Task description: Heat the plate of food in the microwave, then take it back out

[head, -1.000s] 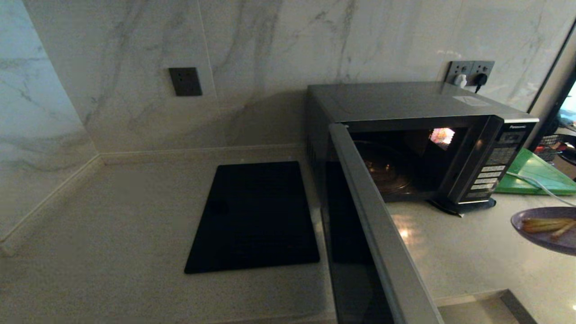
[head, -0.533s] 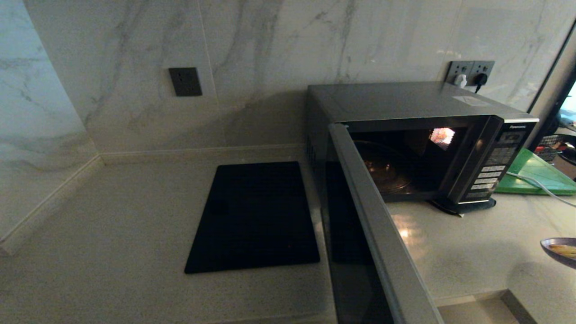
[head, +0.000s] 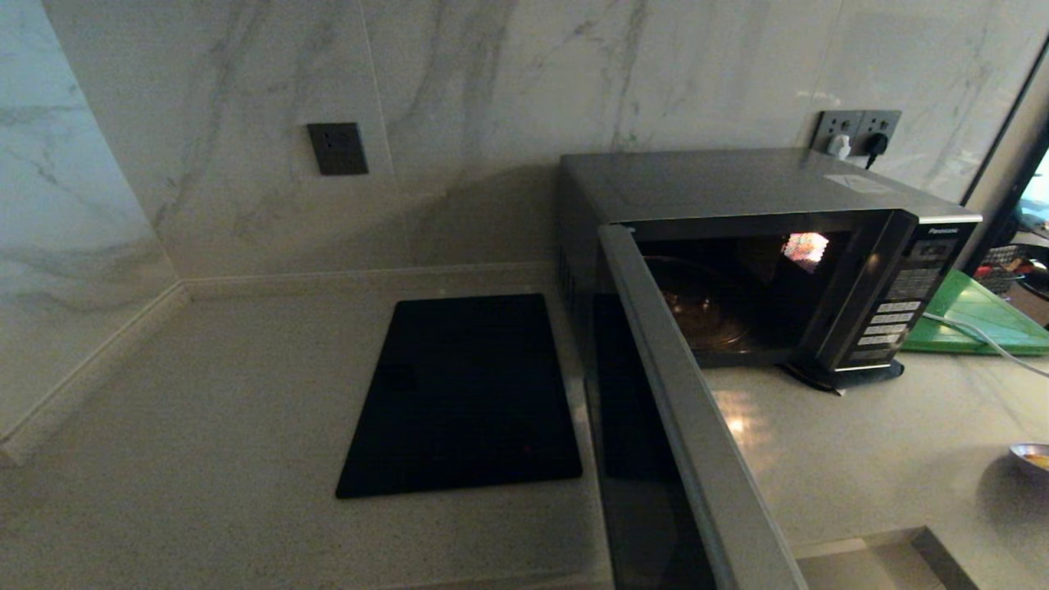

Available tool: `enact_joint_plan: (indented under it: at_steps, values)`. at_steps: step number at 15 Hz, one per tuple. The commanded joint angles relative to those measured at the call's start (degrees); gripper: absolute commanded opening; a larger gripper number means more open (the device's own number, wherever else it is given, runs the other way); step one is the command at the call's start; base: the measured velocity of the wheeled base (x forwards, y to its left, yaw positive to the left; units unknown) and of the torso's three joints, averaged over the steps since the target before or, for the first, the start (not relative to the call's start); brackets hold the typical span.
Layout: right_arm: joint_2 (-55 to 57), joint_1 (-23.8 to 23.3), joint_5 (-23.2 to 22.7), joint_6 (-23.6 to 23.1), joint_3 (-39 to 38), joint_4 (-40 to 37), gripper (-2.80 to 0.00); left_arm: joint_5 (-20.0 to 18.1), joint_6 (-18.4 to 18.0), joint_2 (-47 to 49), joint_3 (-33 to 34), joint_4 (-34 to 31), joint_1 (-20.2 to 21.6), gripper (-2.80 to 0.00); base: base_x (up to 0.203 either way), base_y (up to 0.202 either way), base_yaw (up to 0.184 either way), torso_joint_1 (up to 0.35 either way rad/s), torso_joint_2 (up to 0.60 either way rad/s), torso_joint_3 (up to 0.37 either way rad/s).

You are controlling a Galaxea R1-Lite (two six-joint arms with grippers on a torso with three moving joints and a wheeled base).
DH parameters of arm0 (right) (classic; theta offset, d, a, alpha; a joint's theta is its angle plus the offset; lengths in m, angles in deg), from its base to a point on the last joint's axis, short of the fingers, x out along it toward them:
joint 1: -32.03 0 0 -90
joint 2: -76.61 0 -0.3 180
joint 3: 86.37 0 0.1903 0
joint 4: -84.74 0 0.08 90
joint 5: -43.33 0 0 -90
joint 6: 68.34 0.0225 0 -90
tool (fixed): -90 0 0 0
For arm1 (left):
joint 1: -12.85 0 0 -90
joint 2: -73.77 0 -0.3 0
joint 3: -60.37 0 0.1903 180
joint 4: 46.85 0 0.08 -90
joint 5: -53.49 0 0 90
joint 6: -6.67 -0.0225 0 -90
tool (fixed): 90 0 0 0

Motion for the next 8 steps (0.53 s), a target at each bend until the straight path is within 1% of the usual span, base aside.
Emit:
enact_joint_plan:
  at_steps: [1,3,8]
  values:
    - [4.57,-1.81,-0.48,-0.57,2.72,-0.15,-2.80,0.05,0.05,0.04,0.00,0.06,-0.02,-2.80,0.000,0.000,0.000,0.000,0.00,0.000]
    - [5.84,-2.78,-0.74,-1.04,3.94,-0.14,-2.80,0.05,0.05,0.04,0.00,0.04,0.02,-2.80,0.000,0.000,0.000,0.000,0.00,0.000]
    - [7.05,-2.98,-0.87,-1.58,3.87,-0.23,-2.80,0.05,0.05,0.04,0.00,0.05,0.06,-2.80,0.000,0.000,0.000,0.000,0.00,0.000]
